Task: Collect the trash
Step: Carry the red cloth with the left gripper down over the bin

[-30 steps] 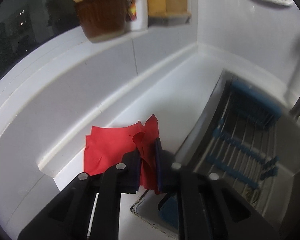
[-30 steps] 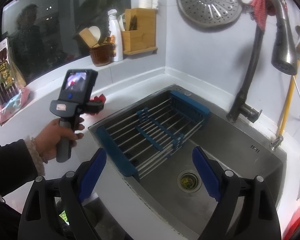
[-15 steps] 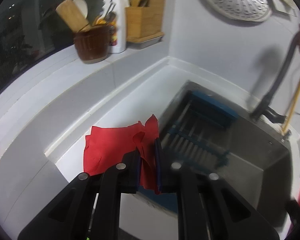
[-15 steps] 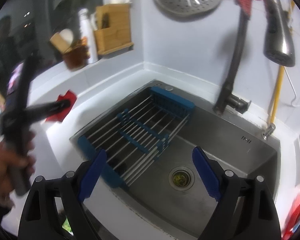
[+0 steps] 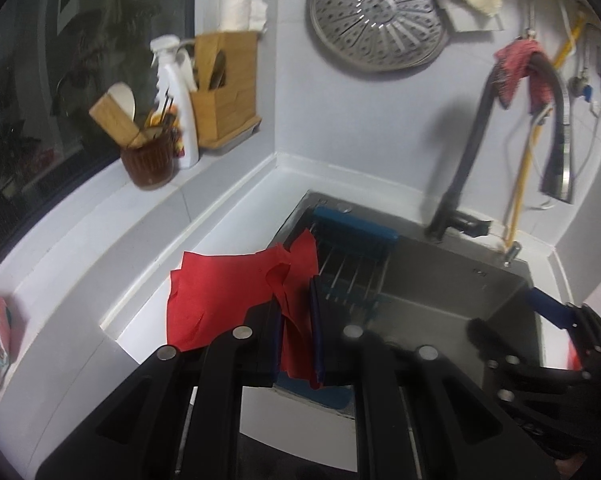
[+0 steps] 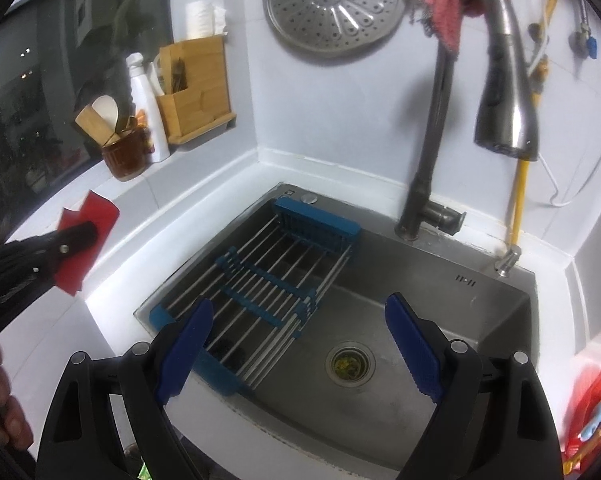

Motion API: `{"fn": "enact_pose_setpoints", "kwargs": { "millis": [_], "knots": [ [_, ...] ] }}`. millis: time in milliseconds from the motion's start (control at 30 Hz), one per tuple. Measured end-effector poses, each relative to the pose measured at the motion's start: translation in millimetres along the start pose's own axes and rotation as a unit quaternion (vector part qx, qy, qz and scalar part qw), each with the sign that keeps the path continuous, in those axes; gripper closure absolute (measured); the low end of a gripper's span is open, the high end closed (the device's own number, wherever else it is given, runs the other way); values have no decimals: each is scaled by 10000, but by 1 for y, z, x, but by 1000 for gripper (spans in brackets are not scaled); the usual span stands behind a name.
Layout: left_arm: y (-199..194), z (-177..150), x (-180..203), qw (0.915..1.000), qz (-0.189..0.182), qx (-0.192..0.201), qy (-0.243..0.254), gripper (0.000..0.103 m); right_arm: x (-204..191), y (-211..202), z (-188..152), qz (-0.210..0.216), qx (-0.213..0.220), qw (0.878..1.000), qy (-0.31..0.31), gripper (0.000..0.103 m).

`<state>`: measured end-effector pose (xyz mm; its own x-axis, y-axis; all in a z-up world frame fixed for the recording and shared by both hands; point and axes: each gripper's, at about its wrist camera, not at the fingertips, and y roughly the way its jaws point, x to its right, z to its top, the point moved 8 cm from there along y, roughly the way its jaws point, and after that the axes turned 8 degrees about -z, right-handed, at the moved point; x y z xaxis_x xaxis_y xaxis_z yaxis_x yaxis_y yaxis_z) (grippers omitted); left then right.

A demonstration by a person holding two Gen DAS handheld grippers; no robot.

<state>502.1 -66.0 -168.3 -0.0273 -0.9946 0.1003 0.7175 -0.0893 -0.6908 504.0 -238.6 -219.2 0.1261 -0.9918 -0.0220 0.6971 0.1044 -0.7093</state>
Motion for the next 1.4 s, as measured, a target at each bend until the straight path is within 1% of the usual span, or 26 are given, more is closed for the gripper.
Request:
{"fn": "enact_pose_setpoints", "kwargs": {
  "millis": [167, 333, 633, 833, 1033, 1133, 1333, 1400],
  "knots": [
    [-23, 0, 9, 9998, 79, 118, 106, 90, 0, -16, 2, 16, 75, 10000, 30, 18],
    [-43, -6, 2, 9995, 254, 181, 51, 90, -9, -30, 4, 114, 135, 9998, 1, 18],
    [-80, -20, -25, 9974, 637, 297, -176, 90, -45, -54, 0, 458, 133, 9987, -187, 18],
    [-111, -34, -47, 9944, 929, 393, -311, 90, -82, -73, -8, 744, 178, 9960, -469, 18],
    [-146, -56, -78, 9890, 1288, 489, -543, 90, -124, -93, -16, 1001, 216, 9919, -754, 18],
    [-162, -69, -95, 9857, 1457, 510, -682, 90, -149, -100, -23, 1183, 168, 9888, -890, 18],
    [-191, -107, -138, 9761, 1855, 415, -1058, 90, -196, -113, -44, 1484, 35, 9817, -1194, 18],
    [-201, -122, -154, 9717, 1989, 367, -1220, 90, -211, -116, -52, 1574, -14, 9788, -1310, 18]
  ]
}}
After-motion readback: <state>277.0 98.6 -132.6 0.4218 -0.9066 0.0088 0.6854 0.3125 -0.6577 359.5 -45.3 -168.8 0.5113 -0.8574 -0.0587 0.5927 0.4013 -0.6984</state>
